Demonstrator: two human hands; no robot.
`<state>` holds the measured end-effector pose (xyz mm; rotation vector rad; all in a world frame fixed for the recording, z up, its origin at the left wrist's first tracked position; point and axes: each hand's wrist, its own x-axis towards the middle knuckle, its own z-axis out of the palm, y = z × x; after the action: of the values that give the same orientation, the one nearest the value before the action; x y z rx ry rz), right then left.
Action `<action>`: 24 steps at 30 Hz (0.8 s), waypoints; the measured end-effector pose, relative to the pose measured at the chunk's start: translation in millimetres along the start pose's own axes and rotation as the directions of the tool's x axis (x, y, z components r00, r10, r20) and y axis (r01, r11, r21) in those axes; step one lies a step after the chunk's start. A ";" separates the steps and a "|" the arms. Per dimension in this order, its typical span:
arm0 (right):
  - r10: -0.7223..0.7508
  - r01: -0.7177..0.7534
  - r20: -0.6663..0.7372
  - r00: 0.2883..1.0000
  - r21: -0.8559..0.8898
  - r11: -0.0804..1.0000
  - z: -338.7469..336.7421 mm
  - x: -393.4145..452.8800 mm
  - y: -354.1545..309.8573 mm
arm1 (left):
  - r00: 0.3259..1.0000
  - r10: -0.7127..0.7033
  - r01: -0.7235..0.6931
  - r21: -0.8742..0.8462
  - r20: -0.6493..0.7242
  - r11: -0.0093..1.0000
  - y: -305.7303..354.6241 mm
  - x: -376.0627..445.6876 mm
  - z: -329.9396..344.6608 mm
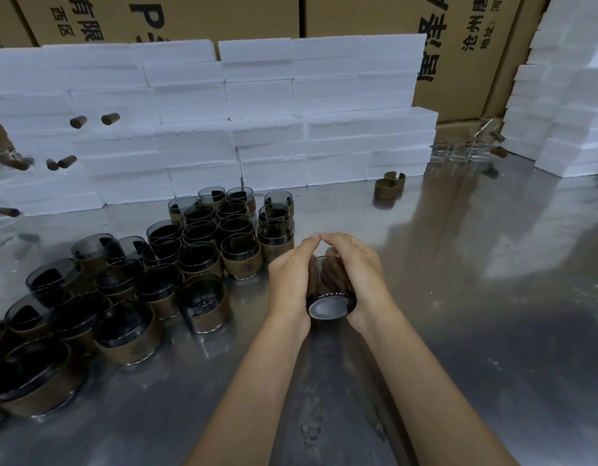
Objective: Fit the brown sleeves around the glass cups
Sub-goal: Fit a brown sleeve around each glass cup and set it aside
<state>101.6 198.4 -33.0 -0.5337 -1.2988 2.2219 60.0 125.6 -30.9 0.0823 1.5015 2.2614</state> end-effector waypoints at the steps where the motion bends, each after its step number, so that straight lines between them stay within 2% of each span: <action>1: -0.007 0.007 0.005 1.000 -0.005 1.000 -0.1 0.2 0.2 | 1.000 -0.005 0.005 -0.004 0.003 1.000 -0.3 0.3 0.1; 11: -0.002 0.002 -0.001 1.000 -0.017 1.000 1.6 -3.2 -2.1 | 1.000 -0.006 0.007 -0.016 0.007 1.000 -1.0 0.5 0.5; 13: -0.009 0.009 -0.033 0.999 -0.011 1.000 2.0 -4.3 -3.7 | 1.000 0.007 -0.008 0.041 0.004 0.999 0.9 1.4 0.3; 15: -0.035 0.036 -0.088 0.995 0.015 0.999 2.2 -4.8 -7.9 | 0.997 0.034 -0.041 0.116 0.066 0.992 3.4 3.1 -1.8; 17: -0.107 0.107 -0.167 0.980 -0.005 0.994 -0.1 -3.5 -14.2 | 0.974 0.065 -0.110 0.200 0.215 0.974 4.8 0.9 -3.2; 20: -0.275 0.254 -0.239 0.931 -0.113 0.961 -8.4 -3.3 -24.0 | 0.918 0.007 -0.180 0.401 0.397 0.898 4.2 -10.0 -1.5; 22: -0.357 0.326 -0.248 0.901 -0.157 0.932 -14.5 -2.8 -27.6 | 0.901 -0.043 -0.176 0.455 0.431 0.873 3.1 -15.2 0.3; 24: -0.352 0.317 -0.243 0.904 -0.169 0.933 -15.9 -2.8 -28.7 | 0.914 -0.020 -0.177 0.442 0.405 0.879 2.6 -14.4 -0.6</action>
<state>119.3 219.4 -14.9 -0.5867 -1.2808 1.7283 72.2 118.9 -26.2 0.7203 1.7929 1.7346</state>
